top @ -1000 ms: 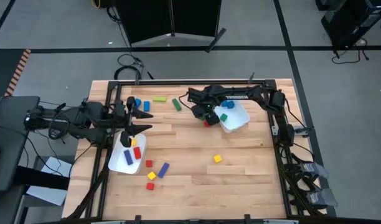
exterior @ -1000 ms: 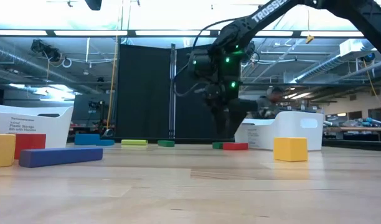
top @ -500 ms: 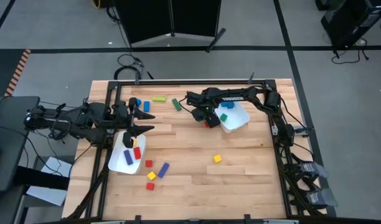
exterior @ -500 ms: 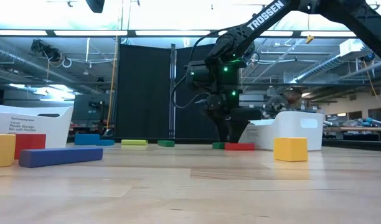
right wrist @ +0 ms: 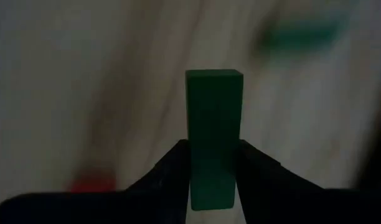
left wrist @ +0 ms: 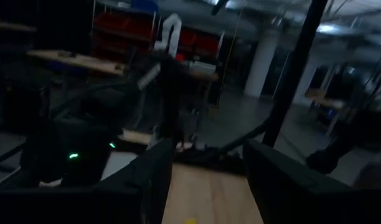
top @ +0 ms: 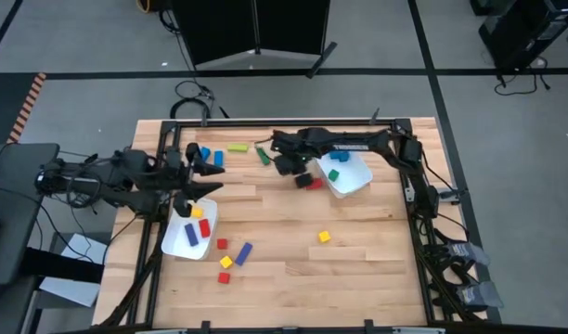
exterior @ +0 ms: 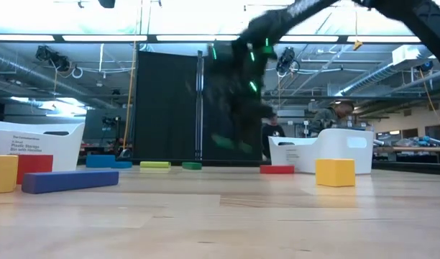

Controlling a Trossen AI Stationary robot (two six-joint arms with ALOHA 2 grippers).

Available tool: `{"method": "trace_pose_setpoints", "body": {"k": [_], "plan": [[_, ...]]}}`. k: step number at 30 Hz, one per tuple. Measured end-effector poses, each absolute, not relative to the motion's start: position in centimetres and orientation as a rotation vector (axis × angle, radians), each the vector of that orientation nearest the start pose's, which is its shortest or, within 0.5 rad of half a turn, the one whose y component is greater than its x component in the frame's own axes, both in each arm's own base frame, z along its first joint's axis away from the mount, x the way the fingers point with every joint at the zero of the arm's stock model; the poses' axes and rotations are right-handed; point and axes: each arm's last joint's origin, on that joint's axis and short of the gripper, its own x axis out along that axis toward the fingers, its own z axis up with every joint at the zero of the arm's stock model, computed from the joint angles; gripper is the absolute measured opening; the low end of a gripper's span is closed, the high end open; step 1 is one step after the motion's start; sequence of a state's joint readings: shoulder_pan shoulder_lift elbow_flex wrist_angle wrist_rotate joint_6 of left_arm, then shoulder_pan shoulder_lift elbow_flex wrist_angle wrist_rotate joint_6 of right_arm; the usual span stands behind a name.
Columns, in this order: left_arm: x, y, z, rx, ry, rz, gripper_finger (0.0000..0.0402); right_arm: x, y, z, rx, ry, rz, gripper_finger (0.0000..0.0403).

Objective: Sort blocks by size
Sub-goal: Put the large green block into the left white bin

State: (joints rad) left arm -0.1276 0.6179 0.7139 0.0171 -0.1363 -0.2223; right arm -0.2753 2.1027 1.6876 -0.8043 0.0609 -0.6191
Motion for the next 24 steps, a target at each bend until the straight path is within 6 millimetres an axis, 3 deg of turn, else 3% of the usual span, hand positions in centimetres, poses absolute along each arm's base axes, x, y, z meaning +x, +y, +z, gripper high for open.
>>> {"method": "trace_pose_setpoints", "body": {"k": [7,11,19,24], "plan": [[12.0,-1.2,36.3,-0.302,-0.227,-0.028,0.0204,48.7,-2.4,22.8,-0.298,0.612,0.045,0.0107],[11.2,-1.1,36.5,-0.315,-0.254,-0.036,0.0204,51.5,1.5,22.8,-0.156,0.258,0.029,0.0107],[10.9,-1.1,36.6,-0.333,-0.258,-0.068,0.0204,57.5,3.1,19.5,0.018,0.094,-0.005,0.0107],[11.0,-1.2,36.5,-0.351,-0.246,-0.090,0.0204,60.3,3.8,17.6,0.053,0.156,0.002,0.0107]]}}
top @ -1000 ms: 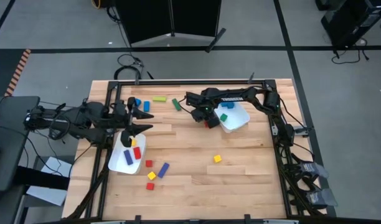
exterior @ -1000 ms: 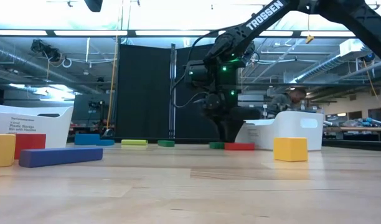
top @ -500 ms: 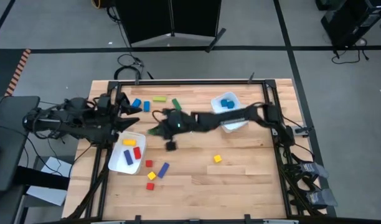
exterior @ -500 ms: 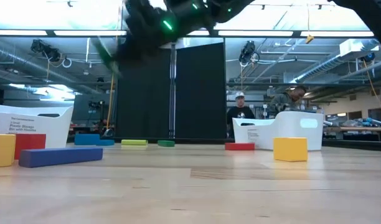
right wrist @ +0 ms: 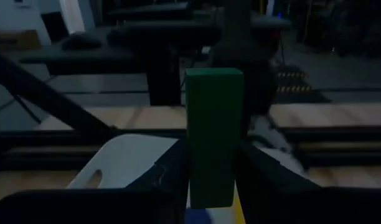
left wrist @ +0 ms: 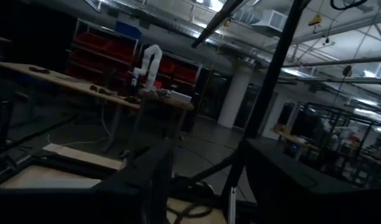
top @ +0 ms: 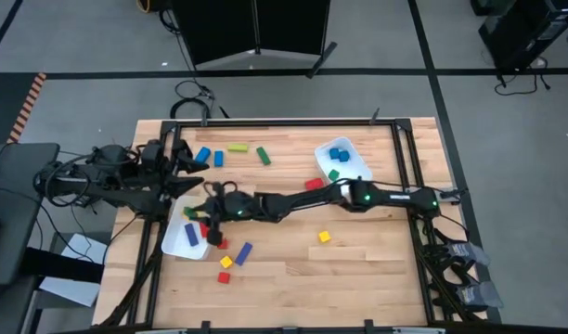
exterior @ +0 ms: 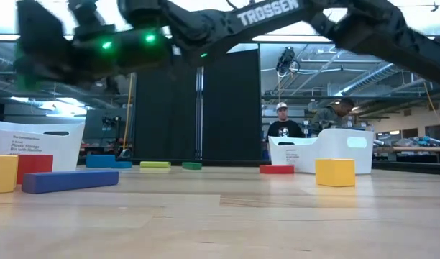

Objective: Sort blocks by size
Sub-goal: Put the large green block into the left white bin, then put the small red block into the right white bin

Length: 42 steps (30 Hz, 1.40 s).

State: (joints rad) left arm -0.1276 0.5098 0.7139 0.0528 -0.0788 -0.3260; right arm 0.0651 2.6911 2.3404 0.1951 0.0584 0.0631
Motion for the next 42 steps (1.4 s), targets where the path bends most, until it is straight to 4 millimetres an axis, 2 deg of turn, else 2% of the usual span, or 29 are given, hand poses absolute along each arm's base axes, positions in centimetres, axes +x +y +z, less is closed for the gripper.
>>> {"method": "trace_pose_setpoints", "body": {"k": [2,5,8,11,14,16,20,24,26,29,32,35,42], "plan": [[11.0,-1.2,36.5,-0.347,-0.239,-0.111,0.0204,60.4,3.7,16.6,0.069,0.162,0.007,0.0122],[11.1,-1.3,36.4,-0.340,-0.220,-0.132,0.0204,60.1,2.8,16.2,0.084,0.173,0.005,0.0215],[11.1,-1.4,36.1,-0.321,-0.189,-0.138,0.0204,59.8,2.3,17.5,0.057,0.151,-0.010,0.0297],[11.2,-1.6,35.6,-0.301,-0.143,-0.145,0.0204,58.9,3.2,19.5,-0.014,0.090,-0.050,0.0325],[11.4,-2.0,35.0,-0.272,-0.072,-0.160,0.0204,56.7,4.3,20.2,-0.053,0.052,-0.070,0.0309],[11.7,-2.2,34.4,-0.247,-0.014,-0.155,0.0204,54.0,4.8,19.9,-0.079,0.041,-0.117,0.0287],[13.2,-3.0,32.6,-0.184,0.157,-0.127,0.0204,46.3,5.0,20.3,-0.100,0.000,-0.234,0.0248],[15.6,-5.0,30.0,-0.106,0.379,-0.181,0.0204,38.6,5.4,21.3,-0.125,0.029,-0.343,0.0232],[17.0,-6.5,28.4,-0.069,0.493,-0.223,0.0205,35.5,5.8,21.8,-0.135,0.040,-0.383,0.0231],[18.5,-9.1,26.2,-0.051,0.655,-0.275,0.0211,31.8,6.0,23.0,-0.129,0.012,-0.441,0.0233],[19.5,-12.2,24.8,-0.060,0.814,-0.304,0.0216,29.4,6.0,23.3,-0.129,0.008,-0.457,0.0234],[20.4,-15.4,24.1,-0.065,0.940,-0.297,0.0219,27.9,6.0,23.5,-0.121,-0.006,-0.443,0.0231],[22.6,-21.1,21.8,-0.001,1.232,-0.163,0.0220,27.0,6.9,23.2,-0.124,-0.001,-0.403,0.0229]]}}
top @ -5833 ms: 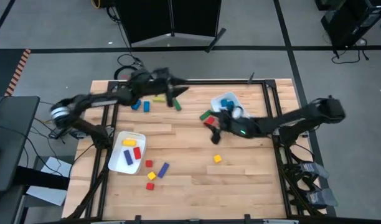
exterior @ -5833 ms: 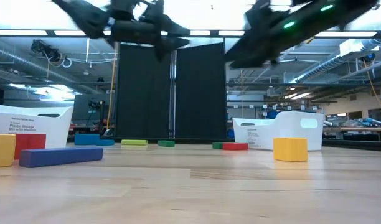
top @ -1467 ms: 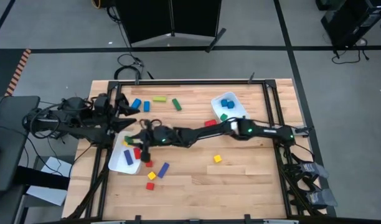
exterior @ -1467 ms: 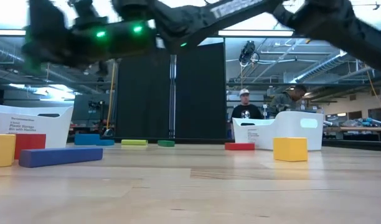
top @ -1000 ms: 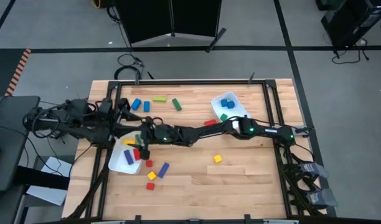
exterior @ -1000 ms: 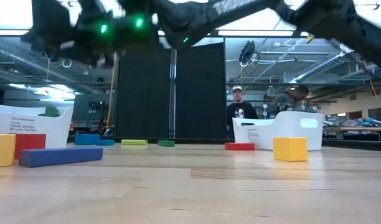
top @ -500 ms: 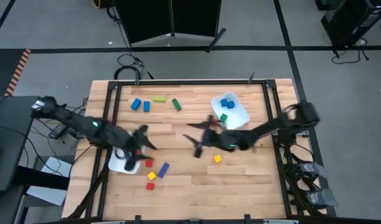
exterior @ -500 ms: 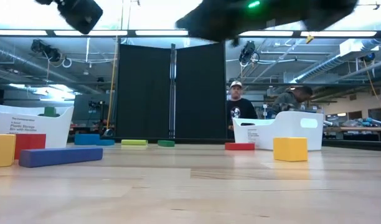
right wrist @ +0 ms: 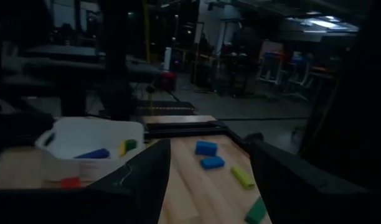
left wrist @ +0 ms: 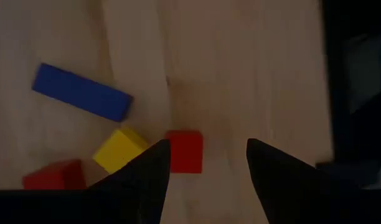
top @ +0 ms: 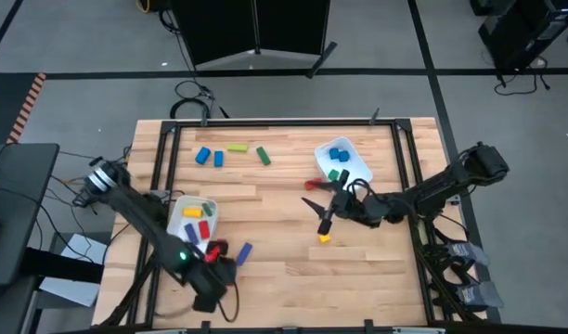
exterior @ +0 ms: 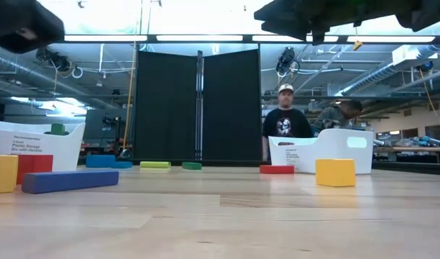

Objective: Sort blocks by size
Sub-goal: Put the small red block into the right white bin

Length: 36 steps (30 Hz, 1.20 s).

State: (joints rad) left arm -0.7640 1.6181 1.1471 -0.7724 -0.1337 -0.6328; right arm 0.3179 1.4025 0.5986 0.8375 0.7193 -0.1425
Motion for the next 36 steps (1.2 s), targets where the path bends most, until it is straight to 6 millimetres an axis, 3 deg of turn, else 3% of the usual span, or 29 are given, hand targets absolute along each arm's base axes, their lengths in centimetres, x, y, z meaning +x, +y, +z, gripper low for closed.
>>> {"method": "trace_pose_setpoints", "body": {"k": [5,9,14,18,30,36], "plan": [[23.8,-23.1,19.5,0.020,1.308,-0.096,0.0232,26.8,7.9,23.2,-0.118,-0.003,-0.365,0.0229],[24.1,-23.6,18.2,0.012,1.338,-0.047,0.0268,26.5,8.9,23.2,-0.112,-0.007,-0.328,0.0229],[24.1,-23.6,17.9,-0.002,1.334,-0.008,0.0323,26.1,9.9,23.2,-0.108,-0.013,-0.313,0.0224],[23.9,-23.5,17.9,0.019,1.325,0.021,0.0343,25.8,10.4,23.2,-0.107,-0.012,-0.311,0.0220],[23.2,-23.4,16.3,-0.006,1.352,0.033,0.0313,25.7,10.7,23.2,-0.108,-0.012,-0.303,0.0217],[23.0,-23.2,14.9,0.001,1.385,0.069,0.0246,25.7,10.7,23.5,-0.129,-0.029,-0.307,0.0217]]}}
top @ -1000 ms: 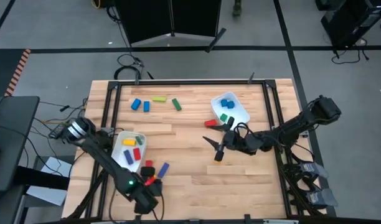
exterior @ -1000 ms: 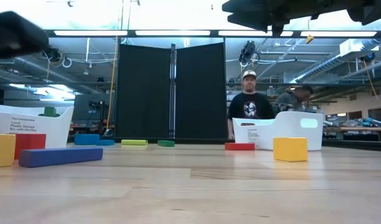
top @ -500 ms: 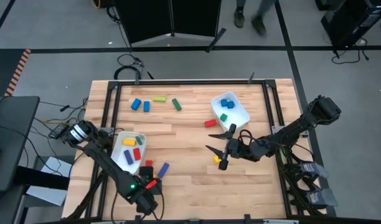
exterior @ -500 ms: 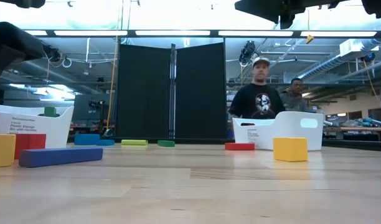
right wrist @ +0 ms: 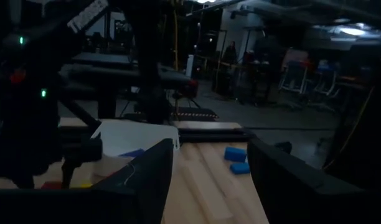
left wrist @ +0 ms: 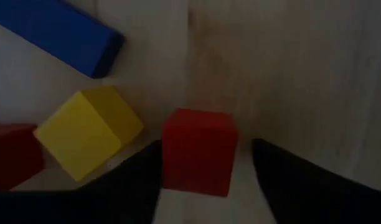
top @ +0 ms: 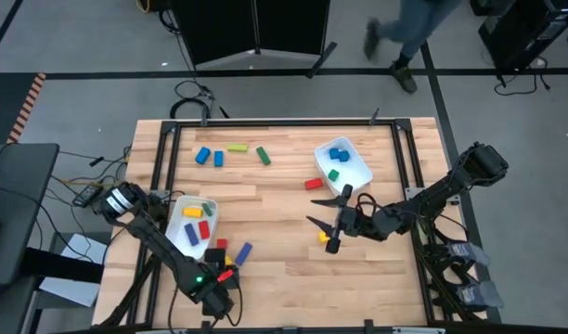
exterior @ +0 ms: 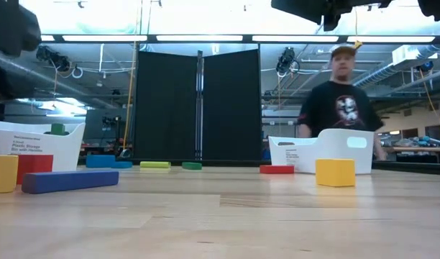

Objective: Sort blocks by size
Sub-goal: Put the small red block into the right white bin

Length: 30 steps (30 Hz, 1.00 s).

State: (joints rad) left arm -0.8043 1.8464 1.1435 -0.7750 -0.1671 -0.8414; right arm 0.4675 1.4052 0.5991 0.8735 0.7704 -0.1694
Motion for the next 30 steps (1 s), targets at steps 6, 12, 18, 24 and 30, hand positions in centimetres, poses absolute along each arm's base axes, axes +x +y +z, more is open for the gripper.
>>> {"method": "trace_pose_setpoints", "body": {"k": [6,12,18,24,30], "plan": [[23.5,-23.2,14.9,0.009,1.371,0.053,0.0136,25.3,11.0,24.1,-0.188,-0.054,-0.389,0.0215],[25.5,-22.4,16.6,0.085,1.249,0.063,0.0136,24.2,11.7,25.0,-0.206,-0.061,-0.442,0.0215],[29.1,-17.5,20.7,0.187,1.009,0.133,0.0136,22.8,13.1,25.4,-0.213,-0.037,-0.509,0.0215],[35.0,-8.4,23.9,0.217,0.766,0.116,0.0136,21.7,14.7,24.7,-0.200,0.009,-0.516,0.0215],[38.9,2.3,25.2,0.153,0.537,0.068,0.0136,20.7,15.9,21.6,-0.099,0.128,-0.428,0.0215]]}}
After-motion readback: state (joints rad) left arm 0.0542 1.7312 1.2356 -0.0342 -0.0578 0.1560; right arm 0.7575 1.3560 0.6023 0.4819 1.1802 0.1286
